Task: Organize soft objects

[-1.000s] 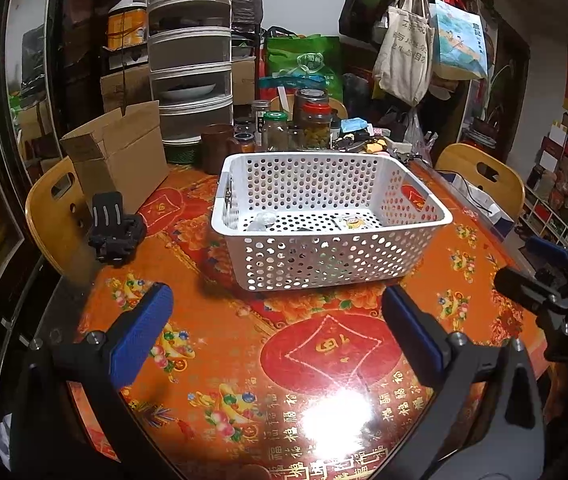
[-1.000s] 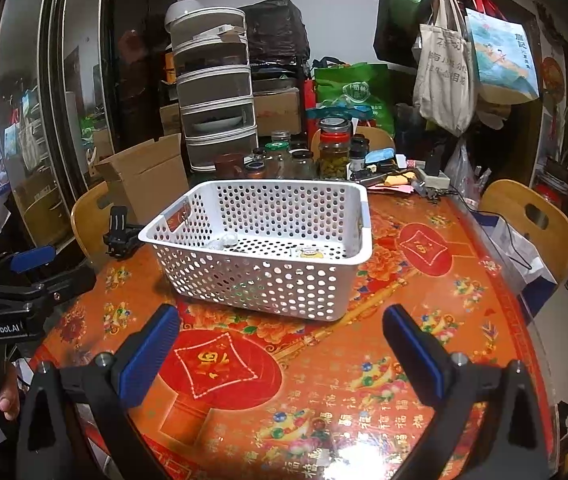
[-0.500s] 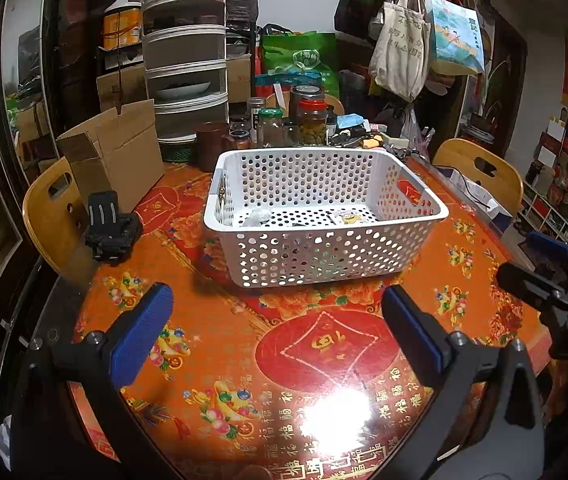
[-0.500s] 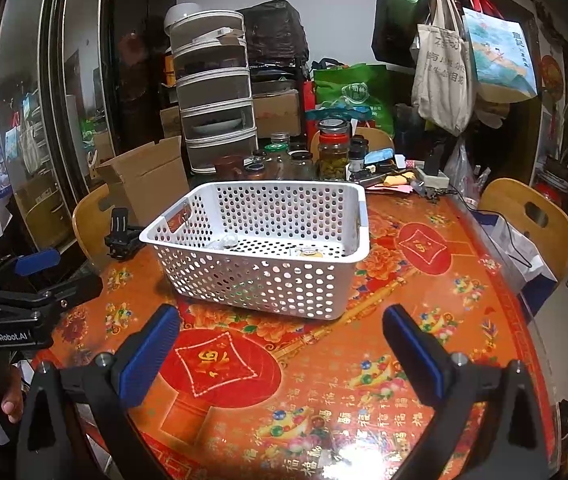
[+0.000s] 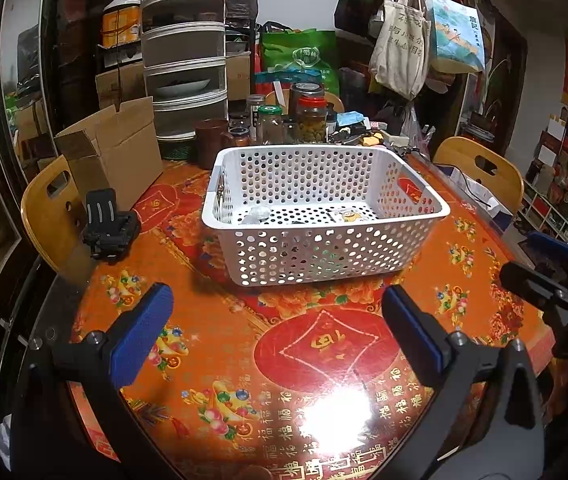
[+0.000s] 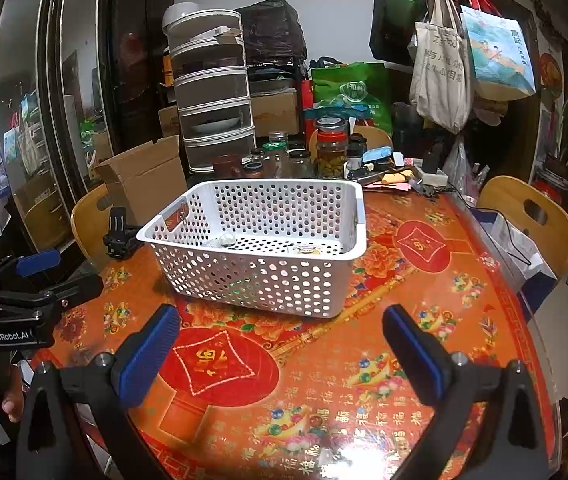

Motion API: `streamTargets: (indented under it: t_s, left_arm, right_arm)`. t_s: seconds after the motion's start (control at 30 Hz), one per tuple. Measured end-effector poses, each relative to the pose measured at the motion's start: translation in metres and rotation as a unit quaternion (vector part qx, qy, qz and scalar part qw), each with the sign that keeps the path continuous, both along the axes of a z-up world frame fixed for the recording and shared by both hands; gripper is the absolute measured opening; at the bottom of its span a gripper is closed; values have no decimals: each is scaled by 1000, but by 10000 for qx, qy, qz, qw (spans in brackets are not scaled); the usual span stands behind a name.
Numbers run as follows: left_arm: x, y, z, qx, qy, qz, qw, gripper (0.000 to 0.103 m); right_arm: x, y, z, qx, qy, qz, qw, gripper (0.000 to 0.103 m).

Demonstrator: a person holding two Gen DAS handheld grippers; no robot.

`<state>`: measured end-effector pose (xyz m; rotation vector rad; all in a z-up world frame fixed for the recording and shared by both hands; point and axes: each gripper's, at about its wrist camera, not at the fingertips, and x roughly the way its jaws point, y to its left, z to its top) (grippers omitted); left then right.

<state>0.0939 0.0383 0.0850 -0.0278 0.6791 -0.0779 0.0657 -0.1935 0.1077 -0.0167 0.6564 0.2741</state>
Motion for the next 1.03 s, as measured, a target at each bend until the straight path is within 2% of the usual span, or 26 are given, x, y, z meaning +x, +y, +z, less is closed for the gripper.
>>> streamTargets:
  t_s: [1.03]
  left_arm:
    - [6,0,-5,18,-36,-105,9999,103]
  right_arm:
    - [2,-1,-1,6,50,-20,10000,101]
